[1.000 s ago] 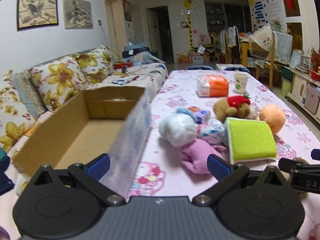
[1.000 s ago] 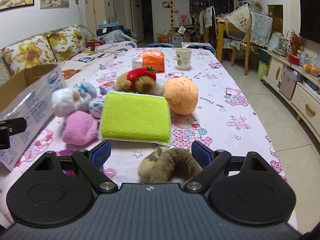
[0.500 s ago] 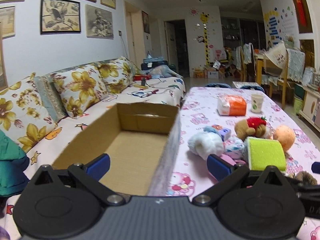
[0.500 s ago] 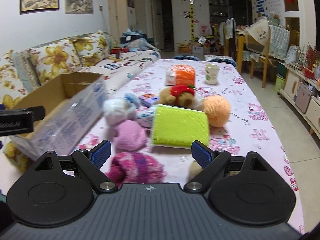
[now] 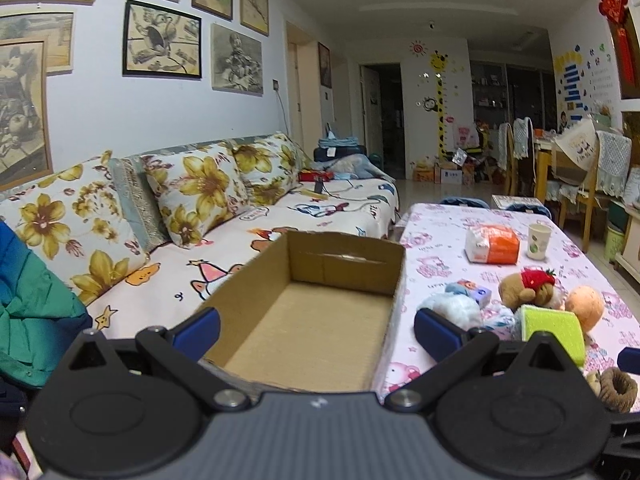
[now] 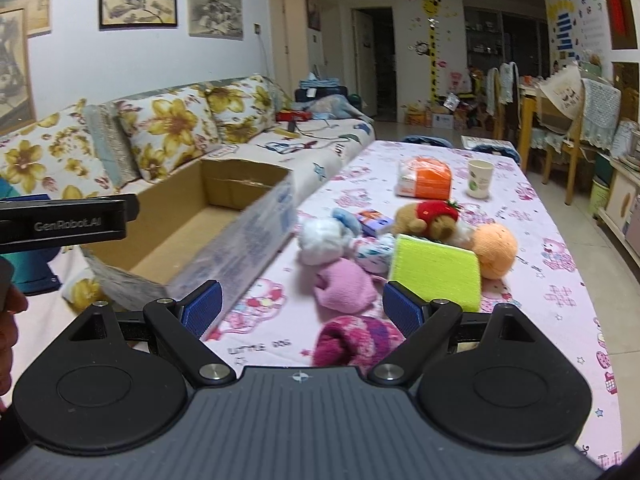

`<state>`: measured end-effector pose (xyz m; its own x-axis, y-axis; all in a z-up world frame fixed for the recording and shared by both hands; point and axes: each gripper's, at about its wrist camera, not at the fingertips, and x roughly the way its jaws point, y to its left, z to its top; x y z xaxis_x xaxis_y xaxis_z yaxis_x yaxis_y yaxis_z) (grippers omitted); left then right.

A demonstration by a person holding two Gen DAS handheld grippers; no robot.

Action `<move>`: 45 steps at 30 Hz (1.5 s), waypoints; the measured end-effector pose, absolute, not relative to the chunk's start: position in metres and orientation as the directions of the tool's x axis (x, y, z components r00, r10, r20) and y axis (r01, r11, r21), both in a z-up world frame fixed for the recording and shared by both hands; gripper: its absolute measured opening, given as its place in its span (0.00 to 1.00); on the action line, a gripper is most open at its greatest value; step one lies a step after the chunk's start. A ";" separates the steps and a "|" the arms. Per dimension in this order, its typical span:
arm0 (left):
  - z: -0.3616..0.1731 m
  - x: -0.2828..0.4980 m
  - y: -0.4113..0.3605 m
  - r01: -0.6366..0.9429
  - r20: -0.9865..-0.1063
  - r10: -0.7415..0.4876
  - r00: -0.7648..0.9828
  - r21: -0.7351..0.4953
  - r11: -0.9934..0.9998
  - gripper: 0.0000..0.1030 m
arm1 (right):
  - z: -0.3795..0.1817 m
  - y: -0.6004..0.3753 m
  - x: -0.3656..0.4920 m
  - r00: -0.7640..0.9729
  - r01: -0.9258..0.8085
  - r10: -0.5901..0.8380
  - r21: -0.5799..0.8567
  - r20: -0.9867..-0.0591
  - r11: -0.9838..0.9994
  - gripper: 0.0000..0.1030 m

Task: Organize soft objects

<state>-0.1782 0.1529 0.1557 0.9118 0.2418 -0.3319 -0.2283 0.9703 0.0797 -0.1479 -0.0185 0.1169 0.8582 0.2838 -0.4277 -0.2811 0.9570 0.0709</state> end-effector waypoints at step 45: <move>0.097 -0.160 0.075 0.158 -0.384 -0.117 0.916 0.077 0.984 0.99 | 0.086 -0.103 -0.150 0.884 0.003 0.094 0.206 -0.458 0.979 1.00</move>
<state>-0.1599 0.0749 0.0968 0.9160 -0.1166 -0.3838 0.1576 0.9845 0.0772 -0.1503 -0.1027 0.0856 0.8840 0.0938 -0.4580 0.0027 0.9786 0.2057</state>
